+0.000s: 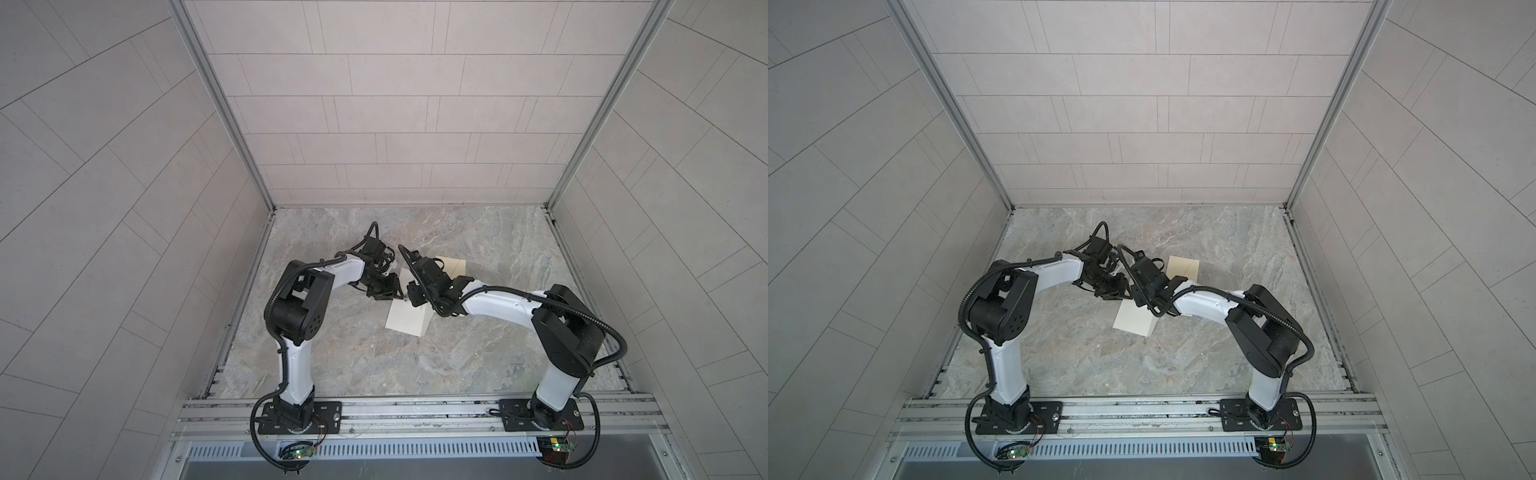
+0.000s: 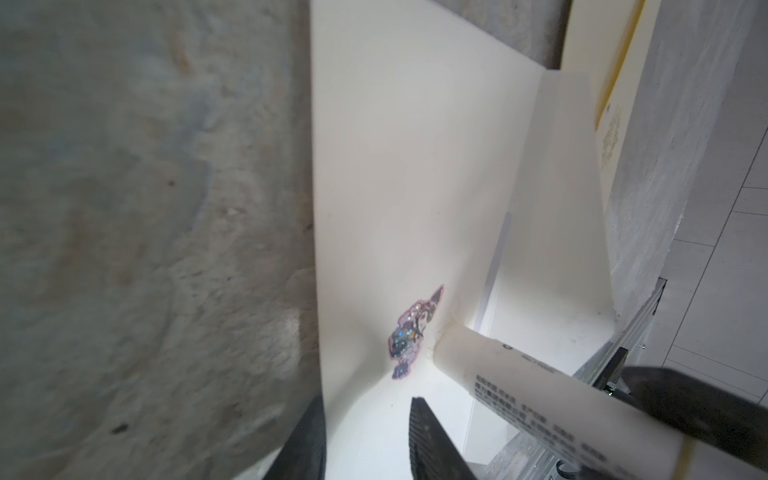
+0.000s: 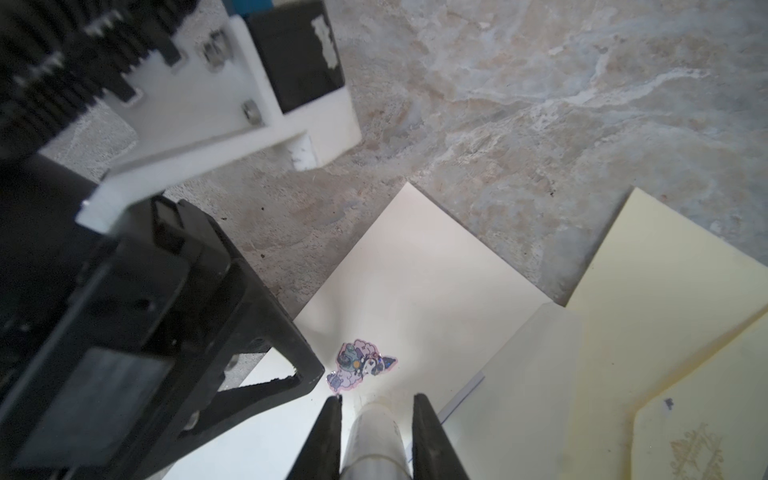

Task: Place the letter into the envelope and seal it

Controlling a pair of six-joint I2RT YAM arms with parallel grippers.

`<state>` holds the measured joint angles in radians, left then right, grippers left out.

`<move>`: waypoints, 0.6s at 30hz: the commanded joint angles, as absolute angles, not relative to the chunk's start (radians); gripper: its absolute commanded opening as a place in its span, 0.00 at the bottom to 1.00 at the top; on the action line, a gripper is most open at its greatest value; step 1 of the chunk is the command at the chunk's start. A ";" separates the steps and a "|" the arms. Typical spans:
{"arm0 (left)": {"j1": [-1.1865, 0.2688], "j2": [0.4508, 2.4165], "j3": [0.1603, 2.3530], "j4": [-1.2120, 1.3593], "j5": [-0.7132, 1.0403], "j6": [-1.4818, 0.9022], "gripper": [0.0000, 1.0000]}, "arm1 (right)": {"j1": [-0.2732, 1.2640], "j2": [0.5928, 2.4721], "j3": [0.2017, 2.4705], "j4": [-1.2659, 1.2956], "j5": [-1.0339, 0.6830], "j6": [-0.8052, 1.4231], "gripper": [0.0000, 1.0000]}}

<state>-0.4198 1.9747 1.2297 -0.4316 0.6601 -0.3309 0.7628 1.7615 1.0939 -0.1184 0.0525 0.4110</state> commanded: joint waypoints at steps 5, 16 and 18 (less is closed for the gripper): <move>-0.439 2.005 1.260 -0.423 0.708 -0.317 0.16 | 0.763 1.821 1.040 -0.281 0.020 0.413 0.00; -0.442 1.971 1.252 -0.421 0.570 -0.360 0.00 | 0.763 1.755 1.000 -0.318 0.033 0.408 0.12; -0.442 1.957 1.243 -0.410 0.553 -0.366 0.00 | 0.763 1.744 0.990 -0.327 0.040 0.410 0.17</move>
